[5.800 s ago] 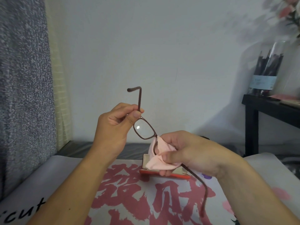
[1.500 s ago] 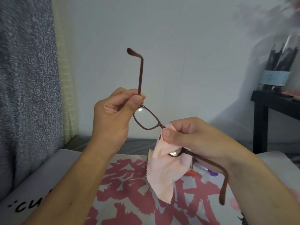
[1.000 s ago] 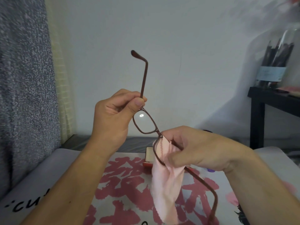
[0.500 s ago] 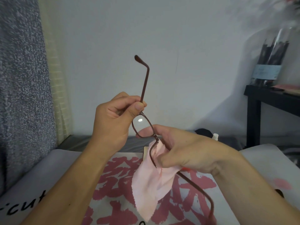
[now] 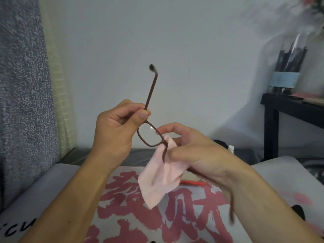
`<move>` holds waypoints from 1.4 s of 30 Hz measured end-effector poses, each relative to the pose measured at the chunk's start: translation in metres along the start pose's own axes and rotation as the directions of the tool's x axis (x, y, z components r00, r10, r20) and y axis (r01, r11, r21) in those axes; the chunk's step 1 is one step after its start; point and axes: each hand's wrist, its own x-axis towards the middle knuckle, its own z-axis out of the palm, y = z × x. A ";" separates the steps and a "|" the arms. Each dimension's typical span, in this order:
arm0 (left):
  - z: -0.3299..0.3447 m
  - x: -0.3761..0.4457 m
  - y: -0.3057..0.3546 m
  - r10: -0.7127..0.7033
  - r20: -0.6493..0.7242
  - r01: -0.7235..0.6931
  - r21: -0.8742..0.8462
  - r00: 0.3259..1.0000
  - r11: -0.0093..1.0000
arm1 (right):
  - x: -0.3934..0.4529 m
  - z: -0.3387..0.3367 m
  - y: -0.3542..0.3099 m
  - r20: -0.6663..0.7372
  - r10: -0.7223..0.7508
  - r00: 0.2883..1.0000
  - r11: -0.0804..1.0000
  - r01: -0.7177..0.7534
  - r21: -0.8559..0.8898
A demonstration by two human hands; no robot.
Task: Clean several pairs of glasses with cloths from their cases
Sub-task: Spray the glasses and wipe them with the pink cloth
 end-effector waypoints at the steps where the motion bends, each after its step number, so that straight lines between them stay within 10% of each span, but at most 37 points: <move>1: -0.001 0.001 0.000 0.002 -0.014 -0.001 0.009 1.000 1.000 | 0.000 -0.003 -0.002 -0.035 -0.012 0.999 1.000 0.013 0.027; 21: 0.004 0.000 0.003 0.058 -0.069 -0.050 0.117 0.996 0.992 | -0.004 -0.025 0.001 0.192 0.187 0.963 0.980 -0.169 -0.105; 35: 0.006 -0.002 0.001 0.005 -0.041 -0.003 0.042 0.999 0.999 | -0.004 -0.028 -0.007 -0.086 0.032 0.996 0.991 -0.021 0.130; 42: 0.023 -0.015 -0.003 0.003 0.207 -0.030 0.128 0.978 0.991 | 0.000 -0.020 -0.001 -0.003 0.042 0.999 0.977 -0.041 0.209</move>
